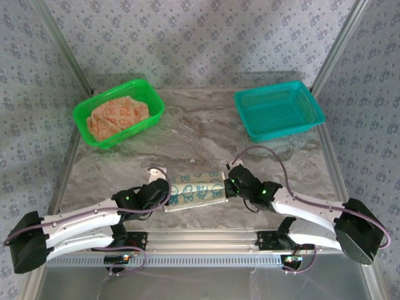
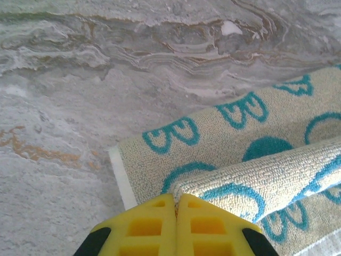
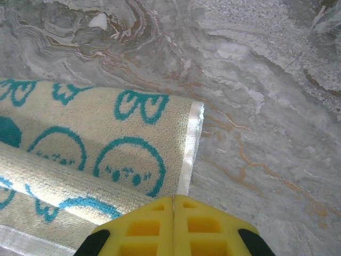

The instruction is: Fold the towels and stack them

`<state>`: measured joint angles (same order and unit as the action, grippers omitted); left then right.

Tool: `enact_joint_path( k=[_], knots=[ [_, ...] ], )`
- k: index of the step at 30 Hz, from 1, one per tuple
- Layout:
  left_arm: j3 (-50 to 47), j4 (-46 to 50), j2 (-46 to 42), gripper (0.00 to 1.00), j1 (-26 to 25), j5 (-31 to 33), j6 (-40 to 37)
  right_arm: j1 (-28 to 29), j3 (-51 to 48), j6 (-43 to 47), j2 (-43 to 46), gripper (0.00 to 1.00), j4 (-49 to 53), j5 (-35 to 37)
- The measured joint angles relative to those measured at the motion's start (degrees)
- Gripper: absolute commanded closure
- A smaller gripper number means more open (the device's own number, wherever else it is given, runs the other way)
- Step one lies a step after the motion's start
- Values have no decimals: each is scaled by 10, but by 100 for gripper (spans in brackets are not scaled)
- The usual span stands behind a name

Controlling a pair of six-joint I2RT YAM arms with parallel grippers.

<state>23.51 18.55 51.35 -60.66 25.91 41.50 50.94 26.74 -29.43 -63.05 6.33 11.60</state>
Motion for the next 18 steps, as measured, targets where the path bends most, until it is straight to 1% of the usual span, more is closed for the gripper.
enact_joint_path(
  k=[5,13,14,15,16,18],
  knots=[
    [-15,-6,-9,100,-13,-19,6,1,-10,-6,-1,100,-5,2],
    [-28,-8,-25,99,-19,-39,13,5,-16,-13,-1,100,-6,5],
    [-31,-8,-26,89,-20,-43,14,5,-16,-12,-2,100,-6,6],
    [-33,-8,-26,76,-20,-48,16,7,-16,-13,-2,97,-6,6],
    [-34,-7,-26,65,-20,-54,16,8,-16,-12,-2,92,-6,6],
    [-35,-5,-27,45,-20,-65,18,10,-16,-16,-2,72,-5,6]
  ],
)
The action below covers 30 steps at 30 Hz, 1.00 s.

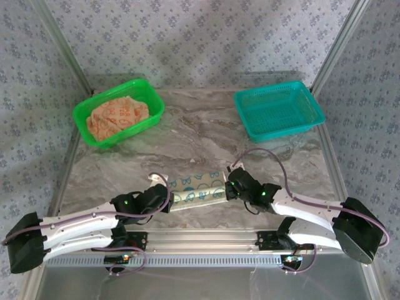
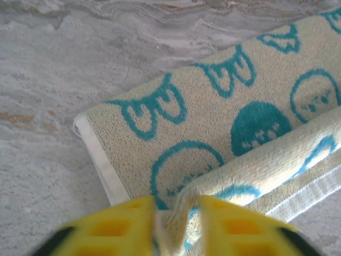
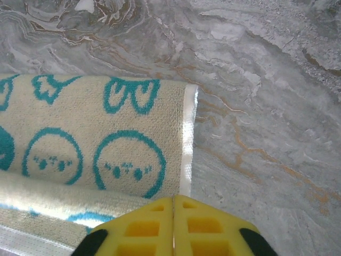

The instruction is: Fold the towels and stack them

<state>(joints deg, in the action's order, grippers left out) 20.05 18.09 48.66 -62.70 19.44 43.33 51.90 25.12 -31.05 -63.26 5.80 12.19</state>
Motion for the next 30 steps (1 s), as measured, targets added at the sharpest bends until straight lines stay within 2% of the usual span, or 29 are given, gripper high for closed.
enact_joint_path(
  k=[2,4,8,14,17,22,30],
  knots=[
    [0,4,-7,40,0,-12,7,2,0,-3,1,60,4,0],
    [0,17,-19,38,0,-21,13,4,3,-4,5,55,20,0],
    [10,58,-52,36,0,-29,24,4,27,-5,12,54,56,-1],
    [40,100,-68,49,0,-30,79,-4,60,-14,9,56,93,-30],
    [52,120,-53,51,0,-37,128,-25,68,-18,-1,60,108,-56],
    [67,162,-4,63,0,-63,215,-64,71,-24,-14,61,121,-109],
    [71,177,32,67,0,-92,302,-92,71,-22,-55,63,123,-177]
  ],
)
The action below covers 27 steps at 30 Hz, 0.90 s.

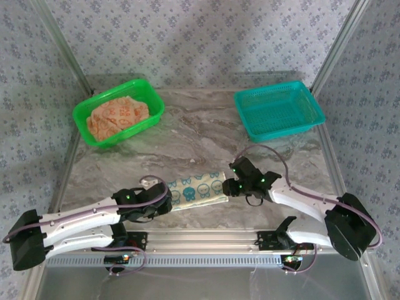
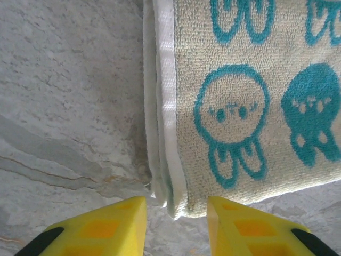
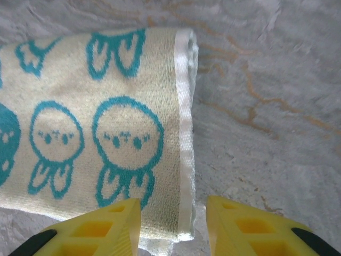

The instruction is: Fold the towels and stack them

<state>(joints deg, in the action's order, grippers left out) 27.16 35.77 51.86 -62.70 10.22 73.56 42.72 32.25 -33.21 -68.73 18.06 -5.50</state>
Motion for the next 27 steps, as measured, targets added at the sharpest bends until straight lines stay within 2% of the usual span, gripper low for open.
enact_joint_path(
  k=[8,14,16,22,24,27],
  knots=[
    [-13,-37,0,68,17,-9,24,-9,10,8,-43,66,-3,-30],
    [-23,-51,10,73,33,-21,26,-9,10,8,-52,67,-5,-36],
    [-23,-57,12,76,35,-25,26,-9,10,8,-54,72,-5,-37],
    [-30,-71,19,80,42,-34,26,-9,10,6,-54,76,-7,-40],
    [-33,-73,22,84,43,-35,27,-9,10,7,-54,80,-7,-40],
    [-33,-73,27,100,46,-36,31,-9,10,7,-54,90,-7,-41]
  ],
)
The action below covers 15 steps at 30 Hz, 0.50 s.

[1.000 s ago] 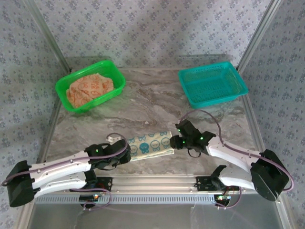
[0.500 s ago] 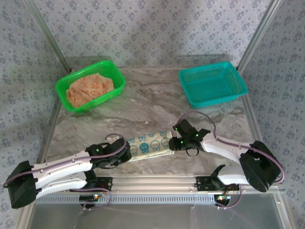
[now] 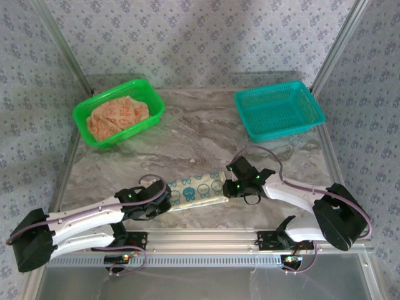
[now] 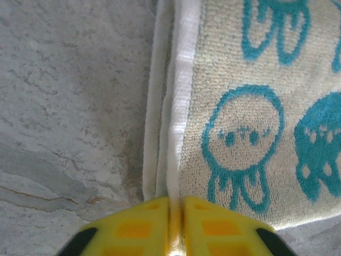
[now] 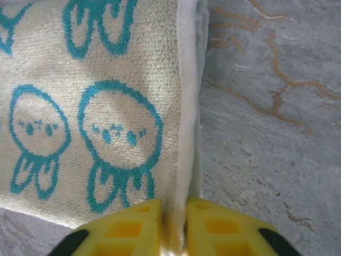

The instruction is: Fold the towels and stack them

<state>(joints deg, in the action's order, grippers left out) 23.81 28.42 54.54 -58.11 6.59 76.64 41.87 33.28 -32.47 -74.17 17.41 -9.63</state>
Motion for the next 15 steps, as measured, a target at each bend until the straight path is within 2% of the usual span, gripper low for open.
enact_joint_path(
  k=[5,15],
  knots=[
    [3,15,-2,100,5,1,-5,1,3,-2,0,100,4,-3],
    [54,85,-53,100,56,3,-33,11,16,-3,31,100,19,-3]
  ],
)
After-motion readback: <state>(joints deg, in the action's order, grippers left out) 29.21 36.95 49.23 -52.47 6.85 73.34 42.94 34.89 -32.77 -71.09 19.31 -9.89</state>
